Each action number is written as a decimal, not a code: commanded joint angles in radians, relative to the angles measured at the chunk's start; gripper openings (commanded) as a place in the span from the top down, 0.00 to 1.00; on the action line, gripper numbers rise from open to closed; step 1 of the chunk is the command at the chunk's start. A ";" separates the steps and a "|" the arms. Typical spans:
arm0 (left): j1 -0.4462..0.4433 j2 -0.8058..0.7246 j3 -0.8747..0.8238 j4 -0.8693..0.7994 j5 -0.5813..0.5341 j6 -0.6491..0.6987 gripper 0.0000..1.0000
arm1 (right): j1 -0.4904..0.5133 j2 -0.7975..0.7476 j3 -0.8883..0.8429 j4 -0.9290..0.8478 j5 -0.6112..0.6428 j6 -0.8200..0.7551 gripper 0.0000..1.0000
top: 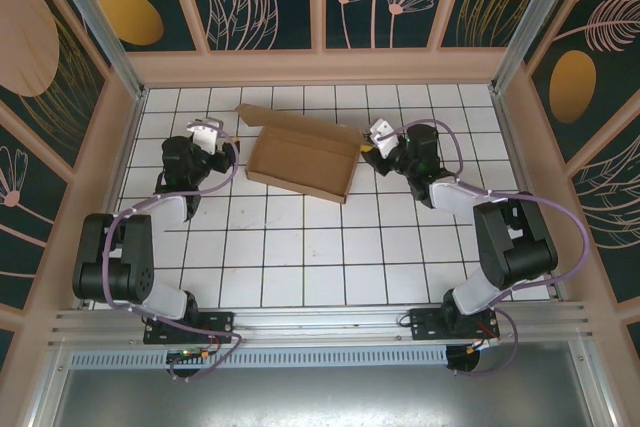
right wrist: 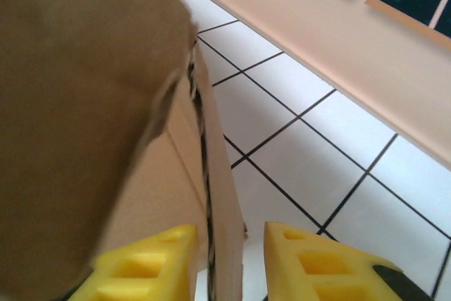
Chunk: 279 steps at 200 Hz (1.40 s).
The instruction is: Fold the paper box
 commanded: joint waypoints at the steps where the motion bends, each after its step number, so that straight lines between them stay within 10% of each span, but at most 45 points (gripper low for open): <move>1: 0.020 0.066 0.096 0.069 0.118 0.043 0.41 | 0.011 0.000 0.030 0.017 -0.039 -0.027 0.66; 48: 0.020 0.163 0.221 -0.017 0.323 0.221 0.43 | -0.016 -0.005 0.069 -0.031 -0.117 -0.081 0.70; 195: 0.020 0.386 0.490 -0.104 0.367 0.288 0.49 | -0.064 0.068 0.186 -0.184 -0.257 -0.115 0.91; 250: 0.020 0.416 0.544 -0.168 0.408 0.280 1.00 | -0.064 0.074 0.201 -0.162 -0.217 -0.016 0.95; 279: 0.020 0.405 0.544 -0.154 0.458 0.235 1.00 | -0.055 0.083 0.212 -0.159 -0.159 0.043 0.96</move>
